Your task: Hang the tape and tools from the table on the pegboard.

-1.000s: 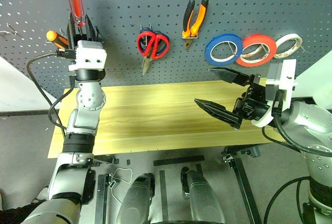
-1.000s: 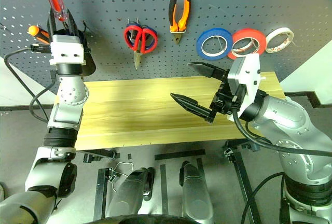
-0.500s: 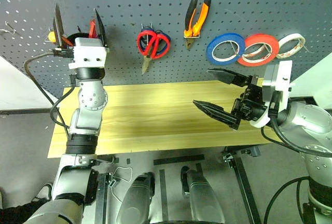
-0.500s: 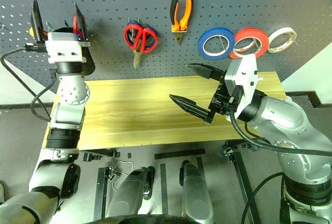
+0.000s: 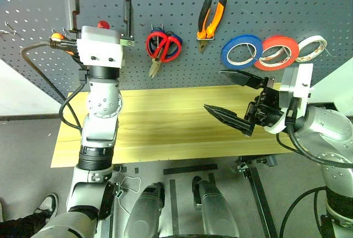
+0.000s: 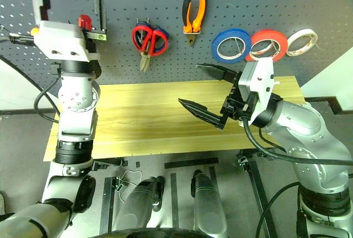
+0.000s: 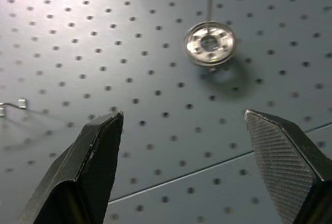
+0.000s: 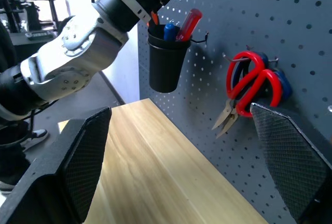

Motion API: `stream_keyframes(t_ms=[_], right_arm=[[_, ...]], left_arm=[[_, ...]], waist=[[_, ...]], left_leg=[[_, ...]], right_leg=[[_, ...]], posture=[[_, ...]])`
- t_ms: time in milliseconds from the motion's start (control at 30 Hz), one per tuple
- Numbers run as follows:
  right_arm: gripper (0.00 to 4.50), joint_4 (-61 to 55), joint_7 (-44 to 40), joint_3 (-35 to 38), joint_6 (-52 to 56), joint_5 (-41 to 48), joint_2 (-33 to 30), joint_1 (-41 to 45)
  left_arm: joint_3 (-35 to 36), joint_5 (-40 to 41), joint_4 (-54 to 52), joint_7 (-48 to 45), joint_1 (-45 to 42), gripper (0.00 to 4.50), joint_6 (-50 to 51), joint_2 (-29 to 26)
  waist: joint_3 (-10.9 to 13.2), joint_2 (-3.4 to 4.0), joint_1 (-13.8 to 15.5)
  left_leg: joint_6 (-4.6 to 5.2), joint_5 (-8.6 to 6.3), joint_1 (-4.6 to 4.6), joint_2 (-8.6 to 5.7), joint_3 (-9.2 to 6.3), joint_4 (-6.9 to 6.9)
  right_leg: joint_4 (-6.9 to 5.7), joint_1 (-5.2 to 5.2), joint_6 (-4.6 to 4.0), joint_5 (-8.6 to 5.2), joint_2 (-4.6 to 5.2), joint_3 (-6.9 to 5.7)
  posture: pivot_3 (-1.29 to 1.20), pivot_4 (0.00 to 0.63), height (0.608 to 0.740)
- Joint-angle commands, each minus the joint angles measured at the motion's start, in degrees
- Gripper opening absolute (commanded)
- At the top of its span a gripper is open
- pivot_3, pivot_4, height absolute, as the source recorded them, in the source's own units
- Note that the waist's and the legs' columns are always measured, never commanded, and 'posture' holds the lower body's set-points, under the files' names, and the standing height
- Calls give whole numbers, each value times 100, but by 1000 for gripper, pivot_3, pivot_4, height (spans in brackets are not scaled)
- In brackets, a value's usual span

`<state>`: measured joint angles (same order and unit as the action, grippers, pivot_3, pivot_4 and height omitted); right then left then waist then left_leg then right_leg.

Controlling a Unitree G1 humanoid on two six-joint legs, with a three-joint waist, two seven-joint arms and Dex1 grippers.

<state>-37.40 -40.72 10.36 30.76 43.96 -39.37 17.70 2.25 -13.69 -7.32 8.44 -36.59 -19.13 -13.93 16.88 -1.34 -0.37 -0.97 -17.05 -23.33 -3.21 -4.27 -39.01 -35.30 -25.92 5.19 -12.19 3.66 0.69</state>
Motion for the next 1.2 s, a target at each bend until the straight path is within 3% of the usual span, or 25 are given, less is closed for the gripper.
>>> stream_keyframes(t_ms=[33, 300, 400, 533, 633, 667, 767, 933, 1133, 1200], right_arm=[[4500, 9, -74, 11, -407, -232, 66, 34], [4500, -84, 230, -293, -1045, -945, 570, -765], [4500, -12, 499, -406, -1272, -1340, 842, -1207], [4500, 308, 1028, -507, -1486, -1960, 1219, -1645], [4500, 669, 1325, -492, -1701, -2288, 1507, -1884], [4500, 798, 1412, -486, -1778, -2390, 1593, -1978], [4500, 1213, 1492, -508, -2032, -2566, 1802, -2311], [4500, 1905, 1600, -567, -2345, -2779, 2092, -2767], [4500, 2646, 1009, -680, -2714, -2820, 1965, -3229], [4500, 2731, 788, -585, -2779, -2668, 1931, -3336]], left_arm=[[-322, 19, -397, -336, 311, 3914, -279, 18], [-587, 521, -753, -1083, 1230, 3914, 240, 166], [-592, 730, -779, -1363, 1621, 3914, 624, 166], [-503, 758, -406, -1619, 1915, 3914, 1198, 47], [-537, 817, 166, -1884, 2039, 3914, 1527, -64], [-571, 766, 364, -1944, 2102, 3914, 1482, -121], [-701, 510, 908, -2013, 2343, 3914, 1225, -295], [-779, 685, 1822, -2301, 2672, 3914, 1252, -256], [-776, 914, 2418, -2716, 2822, 3914, 818, -250], [-679, 1328, 2623, -3140, 2841, 3914, 696, -179]], waist=[[-83, -1, 10], [-563, 4, 233], [-820, 41, 285], [-958, 69, 271], [-1088, 154, 224], [-1123, 160, 207], [-1194, 174, 179], [-1241, 167, 272], [-1270, 172, 270], [-1275, 173, 269]], left_leg=[[0, 0, -2, 0, 3, 0], [-1, 1, 1, 1, 32, 0], [7, -4, 27, 0, 50, 0], [68, -43, 198, 4, 66, 10], [50, -58, 295, 86, 66, 15], [49, -60, 294, 102, 66, 20], [50, -61, 299, 107, 83, 30], [77, -50, 290, 83, 130, 41], [77, -49, 298, 85, 134, 39], [77, -49, 299, 88, 134, 27]], right_leg=[[0, -3, 0, 0, 0, 0], [-5, -12, 5, 4, -10, 13], [5, 17, 12, 9, -19, 29], [45, 199, 23, 12, -30, 37], [210, 360, 19, 56, -103, 25], [249, 370, 18, 77, -111, 17], [247, 358, 21, 85, -102, 23], [120, 271, 18, 76, -92, 78], [118, 278, -7, 60, -93, 78], [116, 281, -9, 58, -94, 78]], posture=[[3, 149, 740], [41, 45, 740], [48, 12, 740], [49, 0, 740], [52, 0, 740], [52, 0, 740], [47, 0, 740], [42, 0, 740], [41, 0, 740], [42, 0, 740]])
